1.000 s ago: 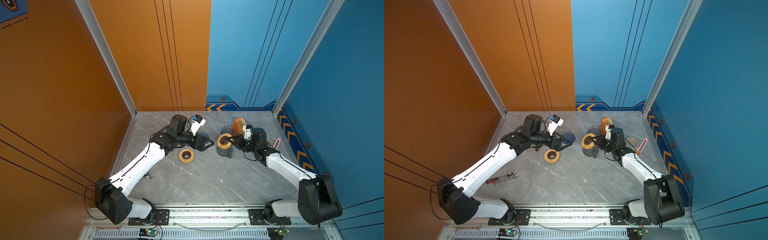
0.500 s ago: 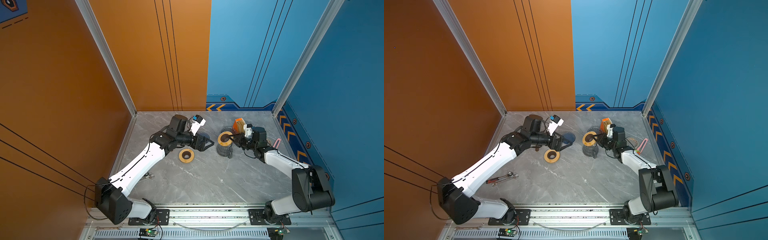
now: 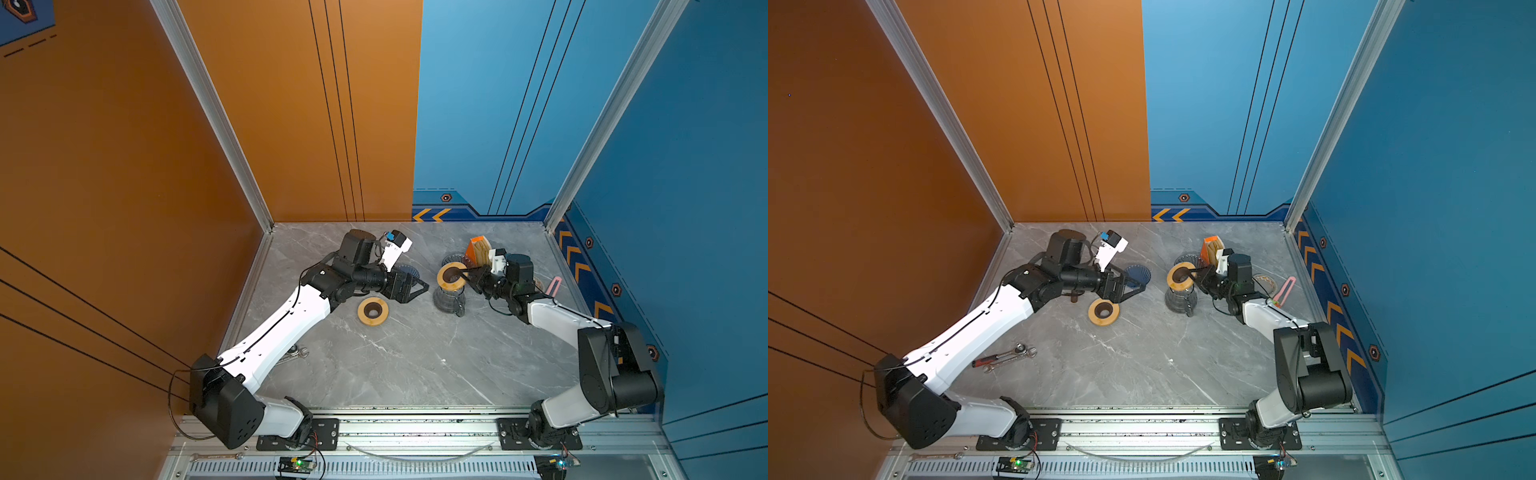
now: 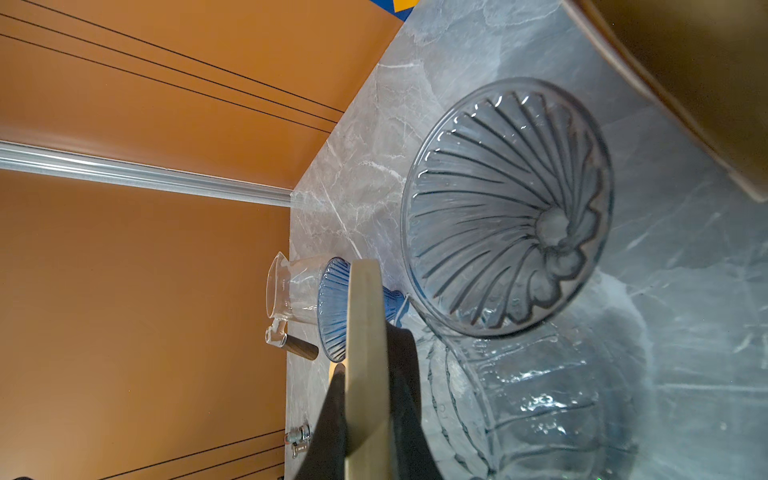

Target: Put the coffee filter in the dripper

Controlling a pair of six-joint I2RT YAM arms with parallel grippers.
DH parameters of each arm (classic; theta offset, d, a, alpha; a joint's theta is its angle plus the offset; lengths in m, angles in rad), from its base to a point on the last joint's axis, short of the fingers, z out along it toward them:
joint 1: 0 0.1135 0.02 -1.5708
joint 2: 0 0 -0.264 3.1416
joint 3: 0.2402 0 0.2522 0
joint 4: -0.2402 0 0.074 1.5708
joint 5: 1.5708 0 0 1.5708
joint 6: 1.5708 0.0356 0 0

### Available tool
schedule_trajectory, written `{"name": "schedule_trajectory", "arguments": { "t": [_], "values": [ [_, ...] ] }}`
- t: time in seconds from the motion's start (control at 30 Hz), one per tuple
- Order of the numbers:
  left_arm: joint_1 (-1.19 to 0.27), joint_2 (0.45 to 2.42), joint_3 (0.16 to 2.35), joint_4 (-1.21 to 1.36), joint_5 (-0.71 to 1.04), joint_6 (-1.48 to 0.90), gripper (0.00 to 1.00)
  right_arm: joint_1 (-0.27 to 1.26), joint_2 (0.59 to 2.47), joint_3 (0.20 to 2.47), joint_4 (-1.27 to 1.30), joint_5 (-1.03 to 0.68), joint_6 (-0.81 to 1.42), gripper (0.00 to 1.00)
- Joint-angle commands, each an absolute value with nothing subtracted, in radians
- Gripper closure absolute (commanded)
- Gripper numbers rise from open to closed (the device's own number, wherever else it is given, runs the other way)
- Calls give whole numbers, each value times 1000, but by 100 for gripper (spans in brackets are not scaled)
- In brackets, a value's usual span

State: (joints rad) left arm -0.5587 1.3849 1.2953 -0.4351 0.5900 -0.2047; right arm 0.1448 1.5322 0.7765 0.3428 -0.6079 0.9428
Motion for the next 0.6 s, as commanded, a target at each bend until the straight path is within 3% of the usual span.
{"name": "schedule_trajectory", "arguments": {
  "t": [0.0, 0.57],
  "values": [
    [-568, 1386, 1283, -437, 597, -181, 2, 138, 1549, 762, 390, -639, 948, 96],
    [-572, 1393, 1284, -439, 594, -184, 2, 129, 1549, 694, 427, -634, 966, 91]
  ]
}}
